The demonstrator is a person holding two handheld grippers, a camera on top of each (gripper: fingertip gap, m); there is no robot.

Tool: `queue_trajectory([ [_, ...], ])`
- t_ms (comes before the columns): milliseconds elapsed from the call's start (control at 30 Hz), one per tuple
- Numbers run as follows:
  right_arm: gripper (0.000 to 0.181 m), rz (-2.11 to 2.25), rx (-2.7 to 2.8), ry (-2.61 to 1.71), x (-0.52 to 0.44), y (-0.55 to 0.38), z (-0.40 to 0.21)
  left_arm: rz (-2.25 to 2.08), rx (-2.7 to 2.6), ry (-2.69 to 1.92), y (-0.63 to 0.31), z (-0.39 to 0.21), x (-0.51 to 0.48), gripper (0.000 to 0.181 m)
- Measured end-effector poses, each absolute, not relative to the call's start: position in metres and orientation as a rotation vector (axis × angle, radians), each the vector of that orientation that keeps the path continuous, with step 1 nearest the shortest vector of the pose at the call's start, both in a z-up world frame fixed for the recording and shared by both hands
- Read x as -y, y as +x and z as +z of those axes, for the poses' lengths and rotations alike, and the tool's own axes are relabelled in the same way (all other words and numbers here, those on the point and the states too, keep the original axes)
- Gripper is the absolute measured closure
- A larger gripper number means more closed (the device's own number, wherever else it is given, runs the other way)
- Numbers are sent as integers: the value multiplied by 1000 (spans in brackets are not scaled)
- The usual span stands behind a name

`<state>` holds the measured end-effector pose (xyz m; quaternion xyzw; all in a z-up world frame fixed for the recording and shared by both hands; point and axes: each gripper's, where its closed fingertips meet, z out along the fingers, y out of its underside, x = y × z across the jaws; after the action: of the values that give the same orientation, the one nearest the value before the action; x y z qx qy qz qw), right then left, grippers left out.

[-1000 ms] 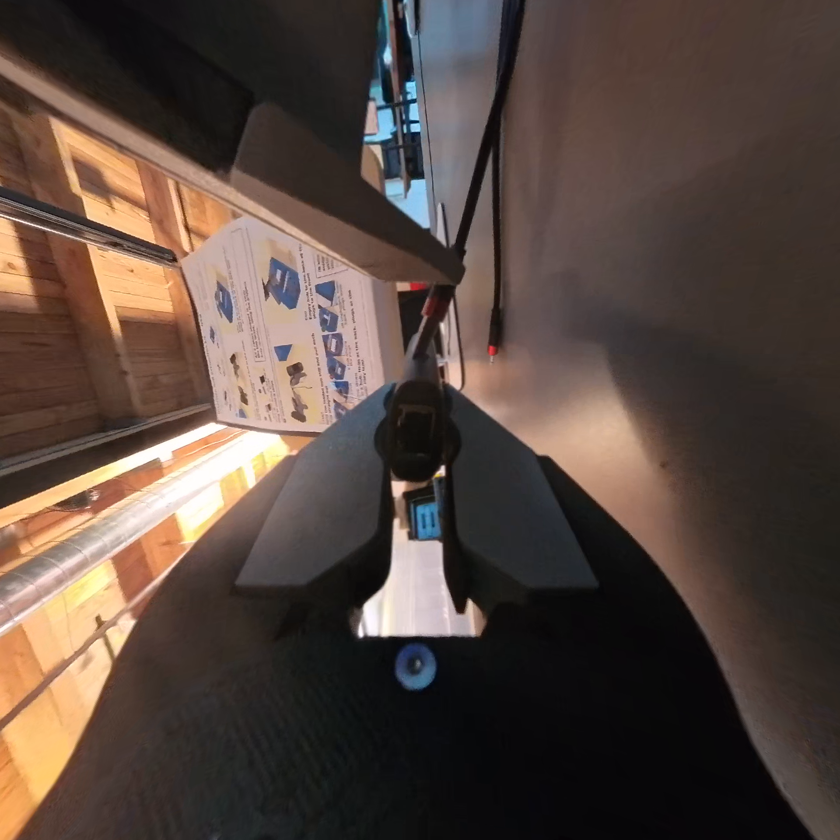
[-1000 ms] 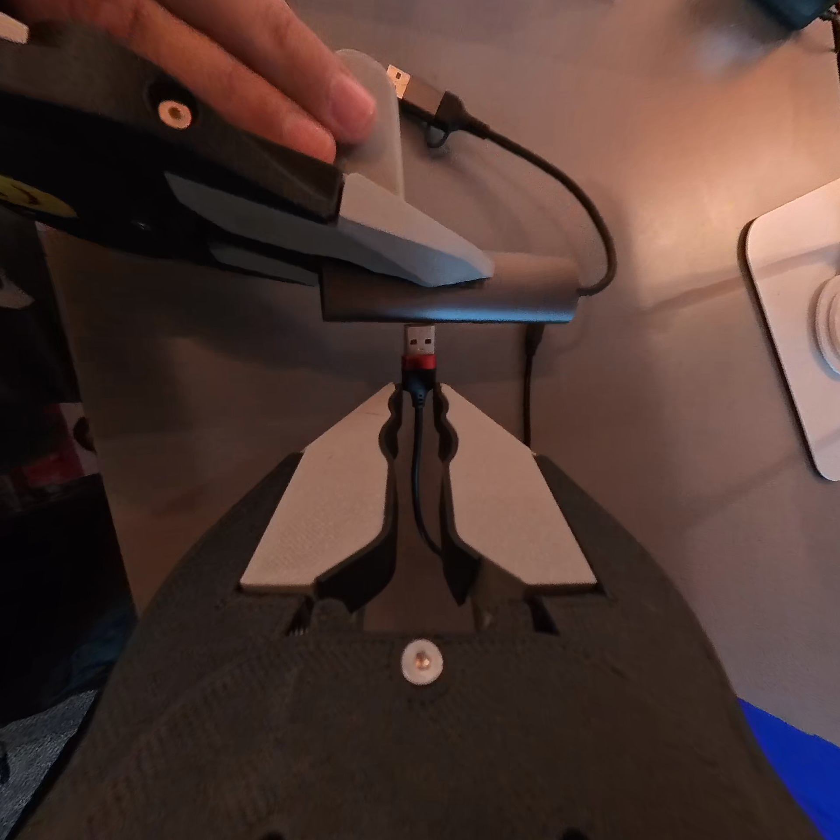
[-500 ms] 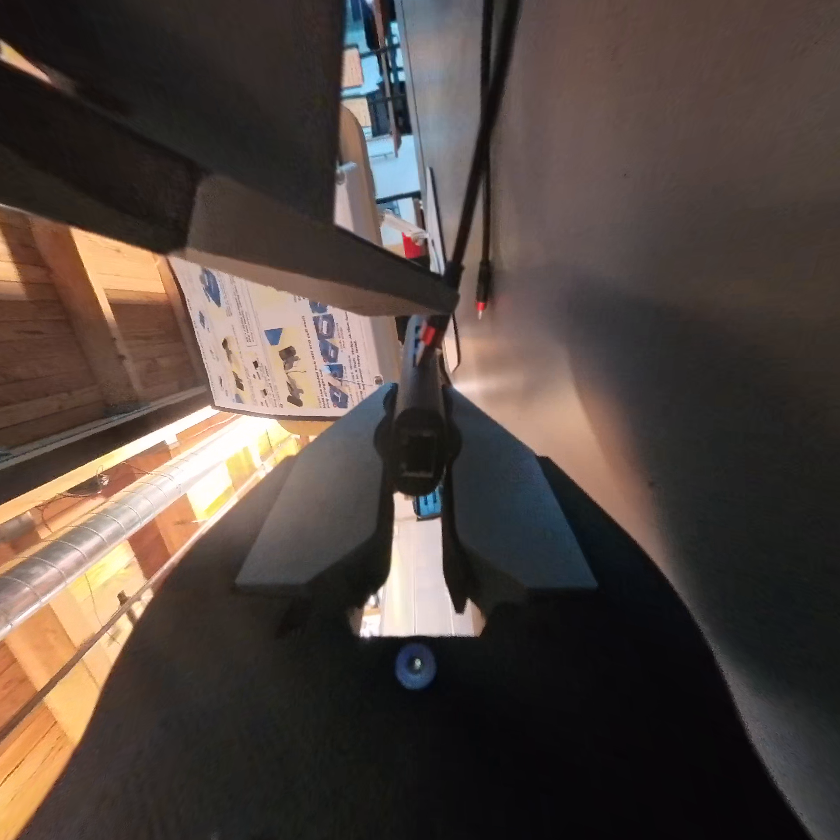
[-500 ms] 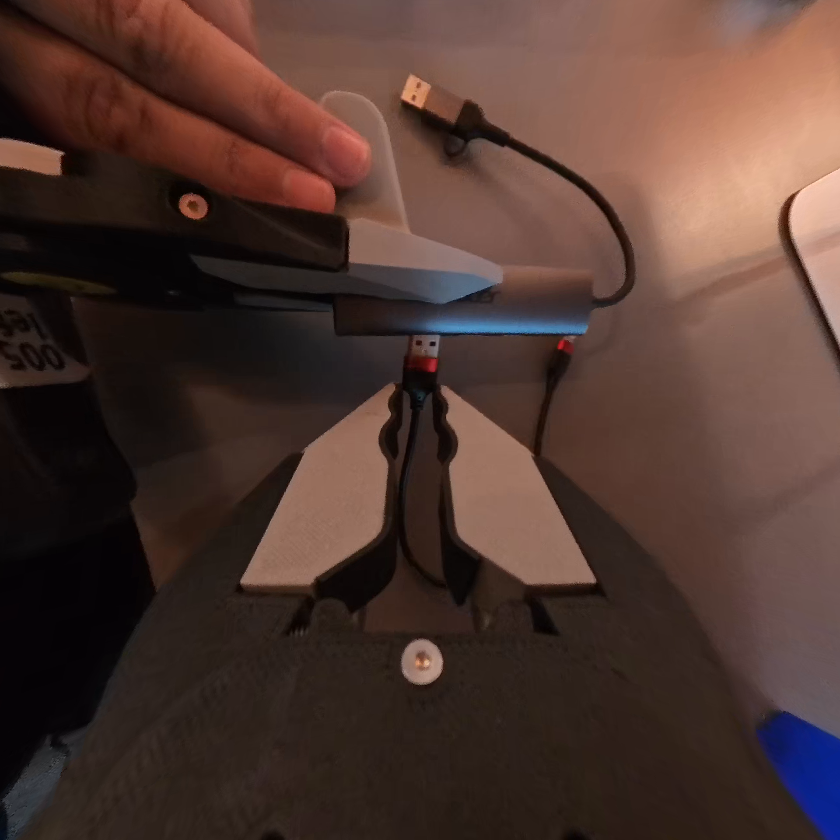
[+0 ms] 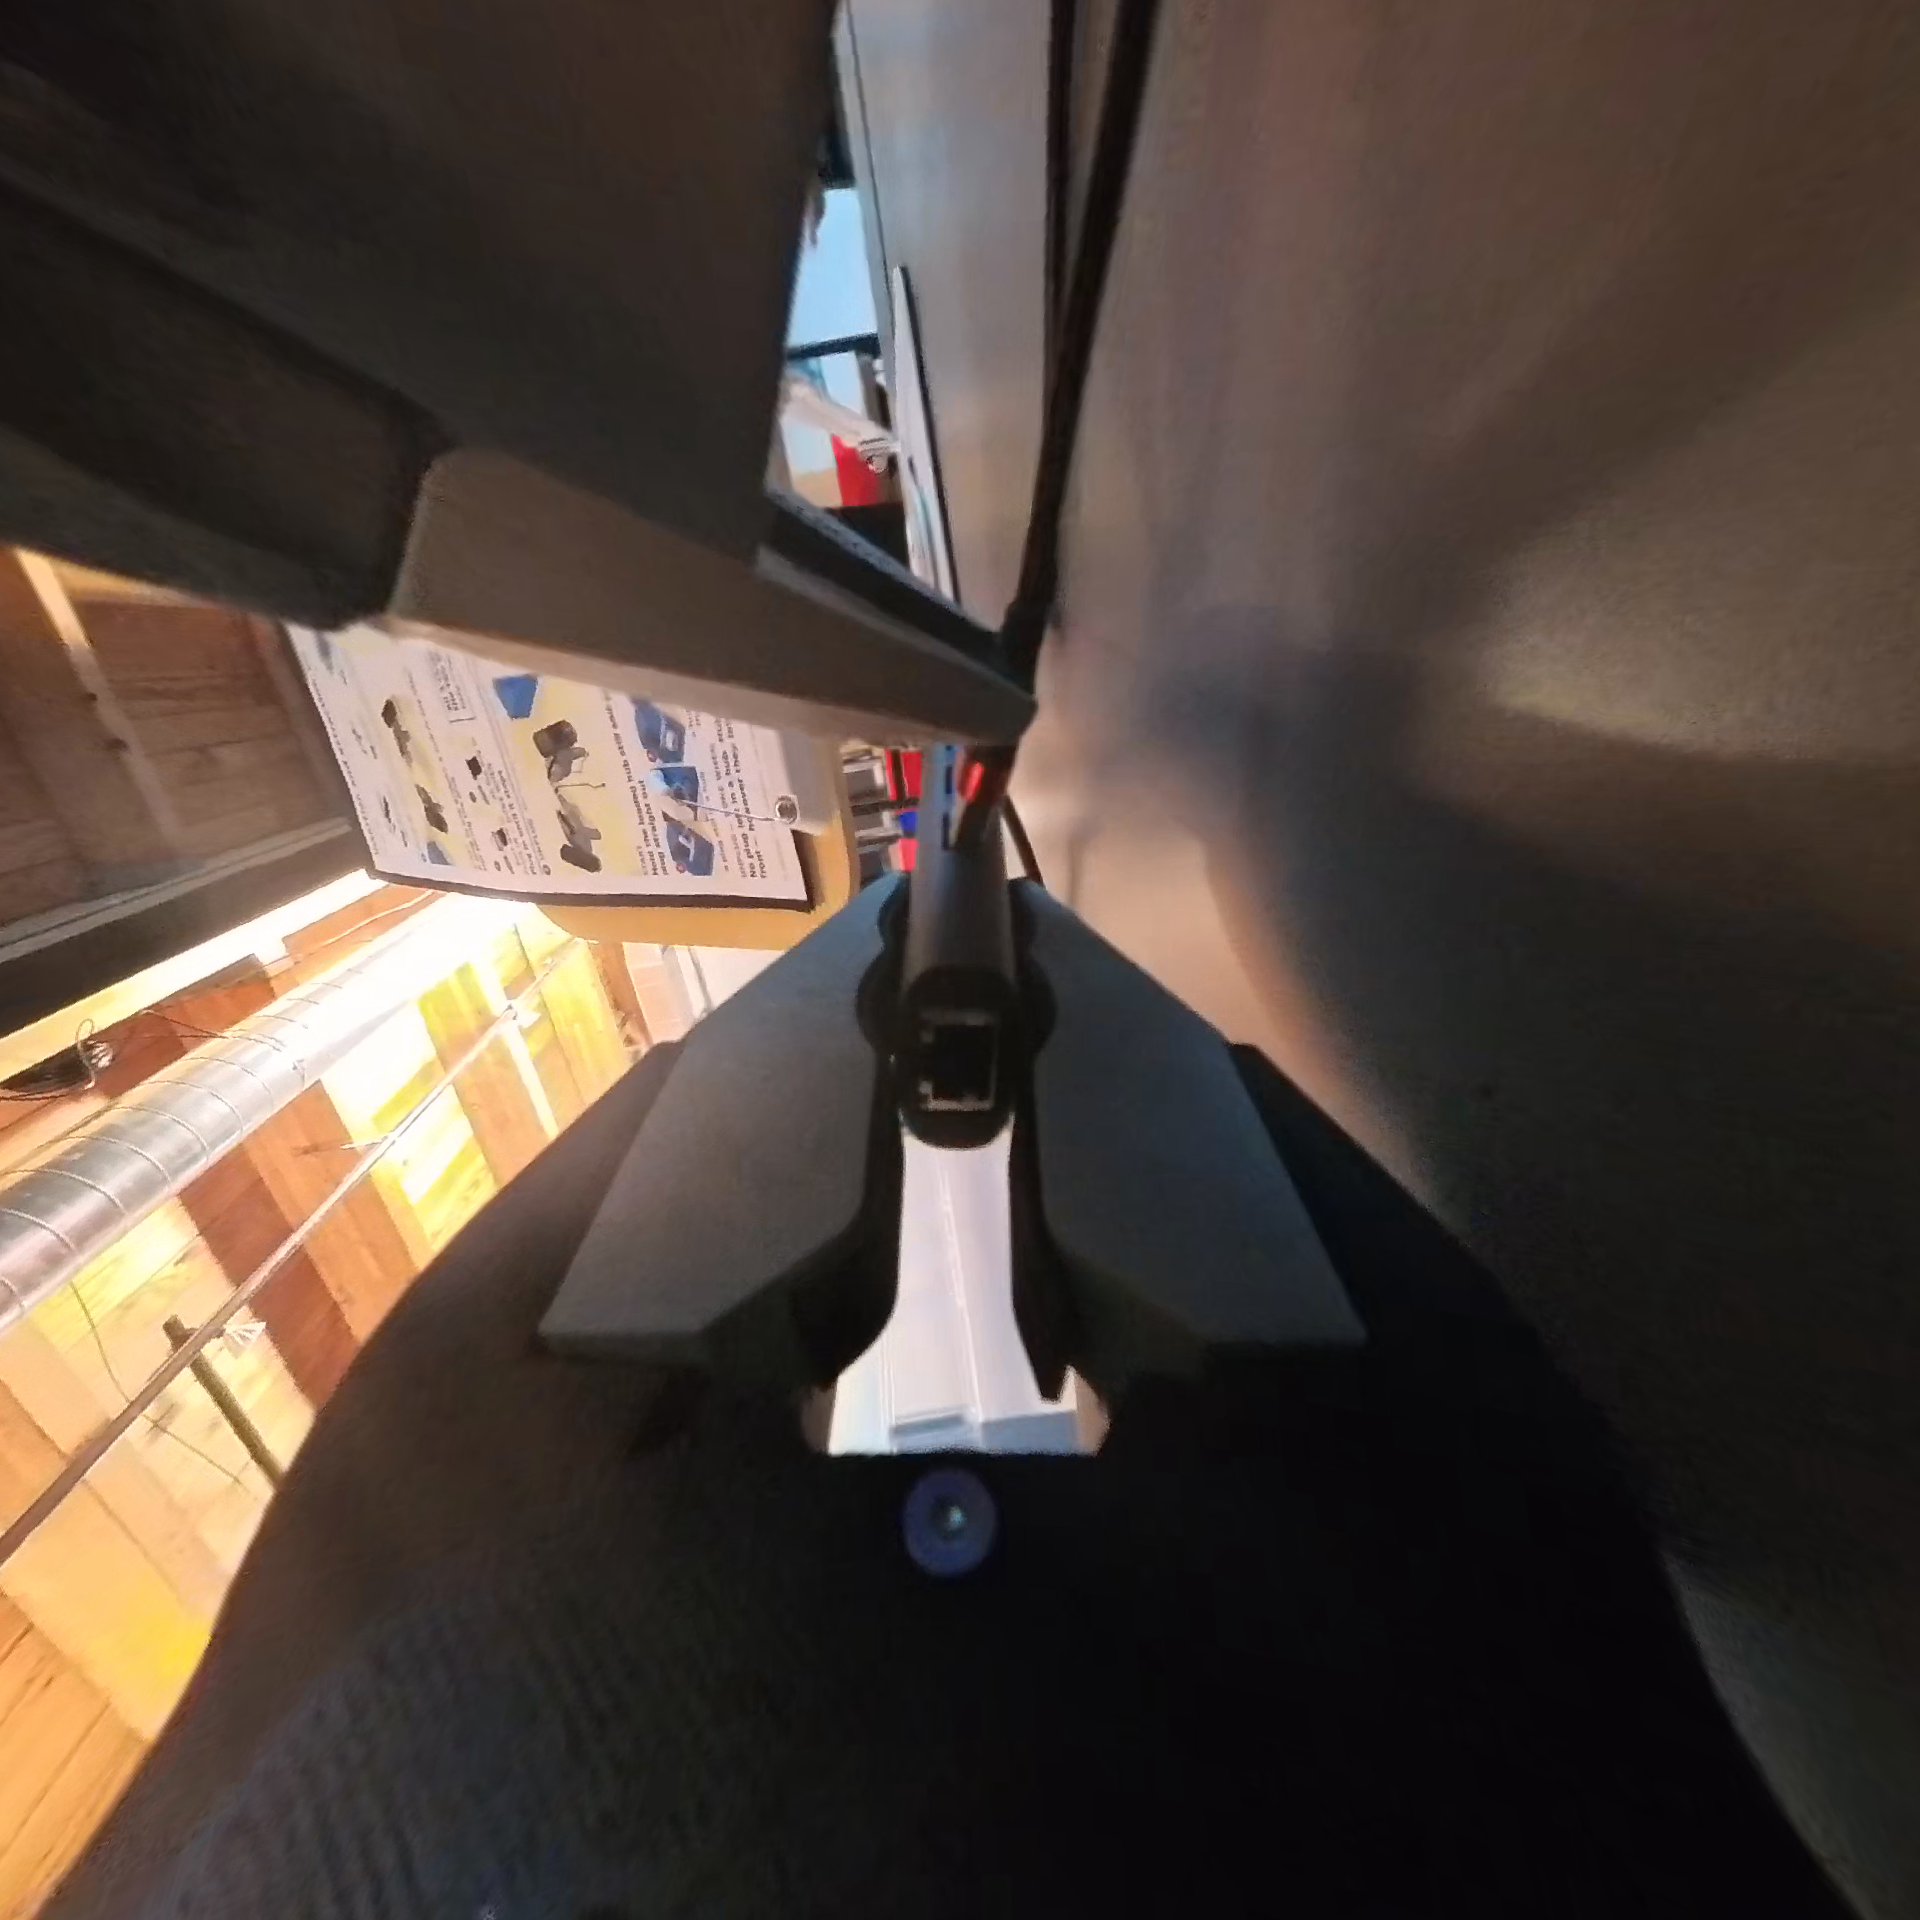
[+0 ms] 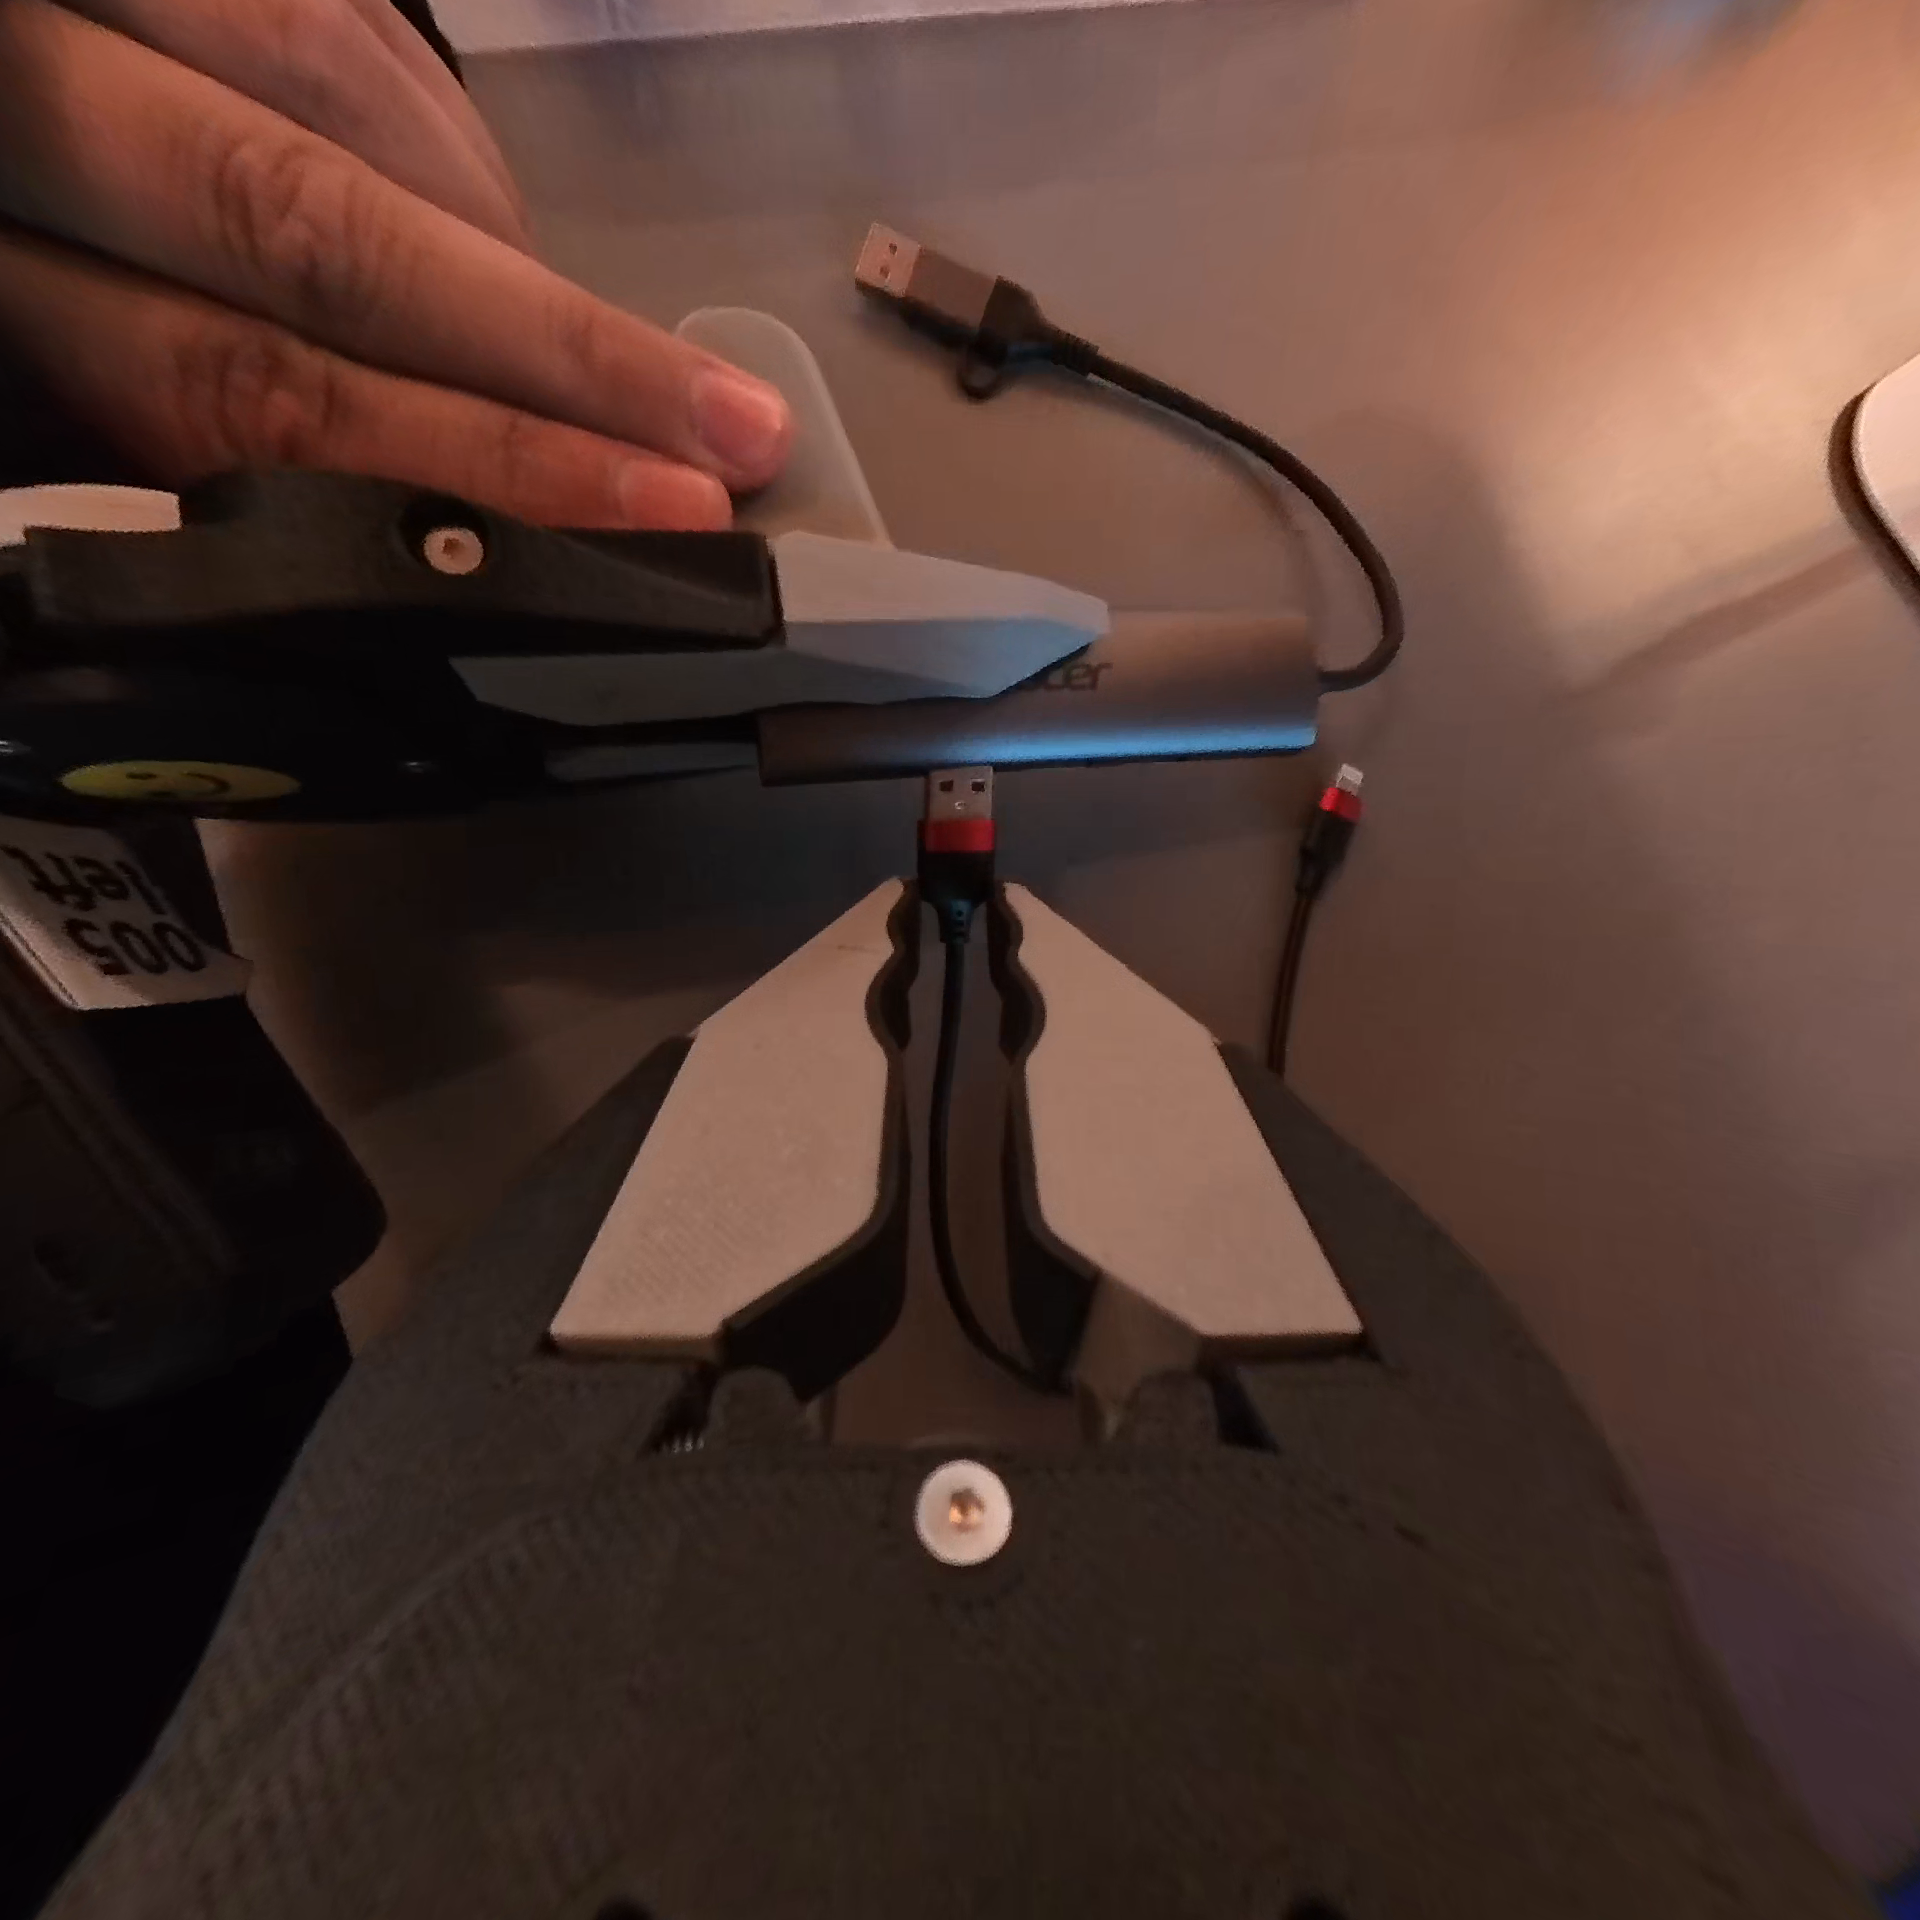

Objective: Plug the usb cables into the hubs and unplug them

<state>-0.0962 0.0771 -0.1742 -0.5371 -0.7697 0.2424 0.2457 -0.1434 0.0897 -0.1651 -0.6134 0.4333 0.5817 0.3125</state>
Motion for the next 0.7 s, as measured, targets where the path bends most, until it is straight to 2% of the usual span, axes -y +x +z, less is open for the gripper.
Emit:
queue_trajectory([
  [433, 172, 844, 2101, -1519, -74, -94, -172, 1515, -1177, -1590, -138, -166, -88, 169],
  [633, 173, 797, 2167, -1451, -70, -87, -168, 1499, -1207, -1548, -132, -165, -89, 169],
  [700, 181, 998, 2132, -1399, -54, -93, -151, 1461, -1242, -1501, -122, -165, -90, 168],
])
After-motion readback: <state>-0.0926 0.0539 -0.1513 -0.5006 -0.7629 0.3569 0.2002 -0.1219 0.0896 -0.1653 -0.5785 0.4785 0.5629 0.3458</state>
